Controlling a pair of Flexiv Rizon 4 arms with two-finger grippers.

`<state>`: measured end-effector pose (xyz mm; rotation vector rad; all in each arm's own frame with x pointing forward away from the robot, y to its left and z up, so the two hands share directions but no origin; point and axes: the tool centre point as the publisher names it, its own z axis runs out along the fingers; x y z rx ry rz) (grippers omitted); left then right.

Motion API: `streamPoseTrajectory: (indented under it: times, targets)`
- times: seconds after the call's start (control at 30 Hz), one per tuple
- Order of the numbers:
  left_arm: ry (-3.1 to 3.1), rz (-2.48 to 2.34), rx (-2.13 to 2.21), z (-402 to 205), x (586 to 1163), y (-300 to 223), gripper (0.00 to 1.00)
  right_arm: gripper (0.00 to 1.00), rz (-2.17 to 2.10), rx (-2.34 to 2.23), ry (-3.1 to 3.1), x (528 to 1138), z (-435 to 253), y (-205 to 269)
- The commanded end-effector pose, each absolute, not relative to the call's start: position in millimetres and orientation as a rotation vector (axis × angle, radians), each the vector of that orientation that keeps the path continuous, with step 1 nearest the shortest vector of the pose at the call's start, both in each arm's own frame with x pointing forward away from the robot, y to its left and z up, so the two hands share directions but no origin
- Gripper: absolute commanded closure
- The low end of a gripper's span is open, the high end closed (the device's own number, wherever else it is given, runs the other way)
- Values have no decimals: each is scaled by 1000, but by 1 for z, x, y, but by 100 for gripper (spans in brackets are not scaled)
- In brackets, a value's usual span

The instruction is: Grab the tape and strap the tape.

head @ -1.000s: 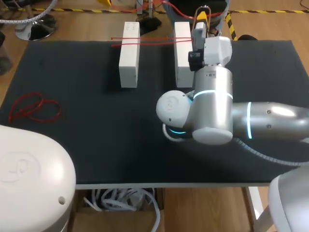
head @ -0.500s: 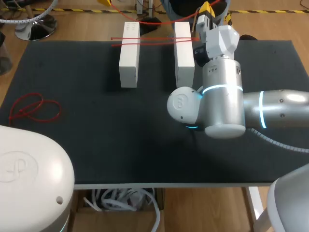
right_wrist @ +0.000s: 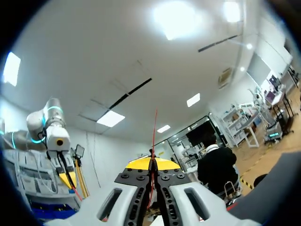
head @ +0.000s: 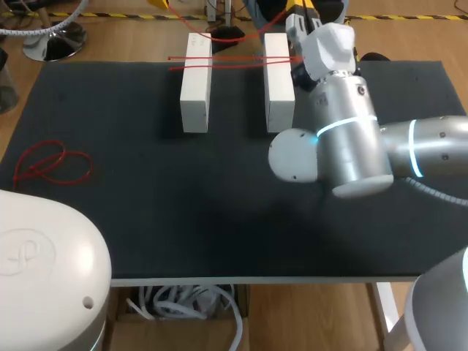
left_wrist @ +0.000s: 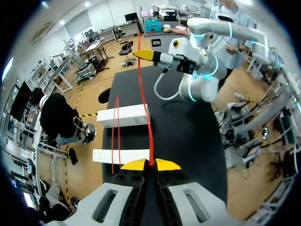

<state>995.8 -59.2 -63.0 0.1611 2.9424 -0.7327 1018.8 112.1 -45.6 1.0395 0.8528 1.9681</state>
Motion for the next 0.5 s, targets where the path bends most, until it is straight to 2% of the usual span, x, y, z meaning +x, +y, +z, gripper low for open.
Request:
streamPoseTrajectory:
  times: [0.03, 0.5]
  targets:
    - [2946, -728, 161, -62, 996, -59, 100, 100, 1941, 1011, 1032, 1021, -37, 113]
    - [2946, -728, 161, -62, 996, -59, 100, 100, 1700, 719, 1274, 1020, -37, 154]
